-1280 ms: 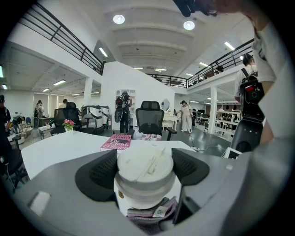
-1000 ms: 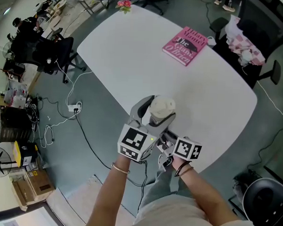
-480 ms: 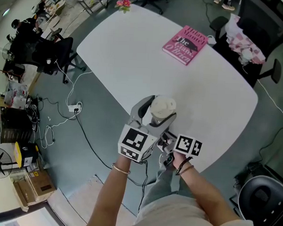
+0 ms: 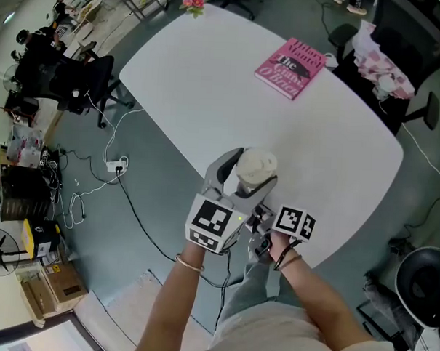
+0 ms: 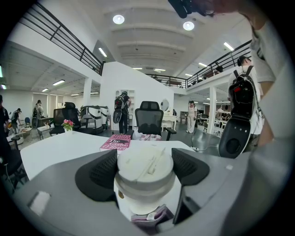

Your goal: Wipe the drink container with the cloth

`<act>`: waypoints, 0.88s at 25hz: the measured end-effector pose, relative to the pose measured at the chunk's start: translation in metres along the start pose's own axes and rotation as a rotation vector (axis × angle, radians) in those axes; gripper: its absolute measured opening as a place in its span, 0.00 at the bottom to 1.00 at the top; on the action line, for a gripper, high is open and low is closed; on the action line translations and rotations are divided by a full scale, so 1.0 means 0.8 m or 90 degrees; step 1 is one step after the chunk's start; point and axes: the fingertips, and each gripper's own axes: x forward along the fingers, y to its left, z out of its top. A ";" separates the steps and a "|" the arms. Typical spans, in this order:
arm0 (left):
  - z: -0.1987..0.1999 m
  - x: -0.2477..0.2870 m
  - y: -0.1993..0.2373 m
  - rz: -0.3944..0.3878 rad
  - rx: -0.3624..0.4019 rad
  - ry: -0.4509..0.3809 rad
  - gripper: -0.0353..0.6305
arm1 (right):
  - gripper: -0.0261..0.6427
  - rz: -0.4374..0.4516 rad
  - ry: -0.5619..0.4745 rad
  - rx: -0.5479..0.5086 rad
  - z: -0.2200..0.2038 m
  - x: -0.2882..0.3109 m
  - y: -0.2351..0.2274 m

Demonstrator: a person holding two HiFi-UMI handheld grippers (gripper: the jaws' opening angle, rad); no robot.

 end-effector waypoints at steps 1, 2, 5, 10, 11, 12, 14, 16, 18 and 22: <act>0.000 0.000 0.000 -0.001 0.000 0.000 0.61 | 0.14 -0.001 0.000 0.006 0.000 0.001 -0.001; 0.000 -0.001 0.000 -0.001 0.000 -0.001 0.61 | 0.14 -0.002 0.001 0.011 0.000 0.001 -0.002; 0.000 -0.002 -0.001 -0.006 0.001 -0.001 0.61 | 0.14 -0.008 0.004 0.025 -0.001 0.002 -0.006; 0.000 -0.003 0.000 -0.010 0.003 0.001 0.61 | 0.14 -0.018 0.016 0.045 -0.001 0.005 -0.009; 0.000 -0.002 0.000 -0.011 0.004 0.001 0.61 | 0.14 -0.020 0.017 0.050 0.000 0.005 -0.009; -0.001 -0.002 0.000 -0.011 0.004 0.002 0.61 | 0.14 -0.023 0.019 0.053 0.000 0.005 -0.009; -0.001 -0.002 -0.001 -0.013 0.003 0.002 0.61 | 0.14 -0.029 0.022 0.054 -0.002 0.003 -0.009; -0.001 -0.003 -0.001 -0.014 0.002 0.002 0.61 | 0.14 -0.032 0.027 0.044 -0.004 0.002 -0.006; -0.001 -0.003 0.000 -0.013 0.002 0.002 0.61 | 0.14 -0.031 0.035 0.028 -0.007 0.001 -0.001; -0.002 -0.001 0.002 -0.010 0.000 -0.003 0.61 | 0.14 -0.015 0.056 -0.022 -0.012 -0.004 0.015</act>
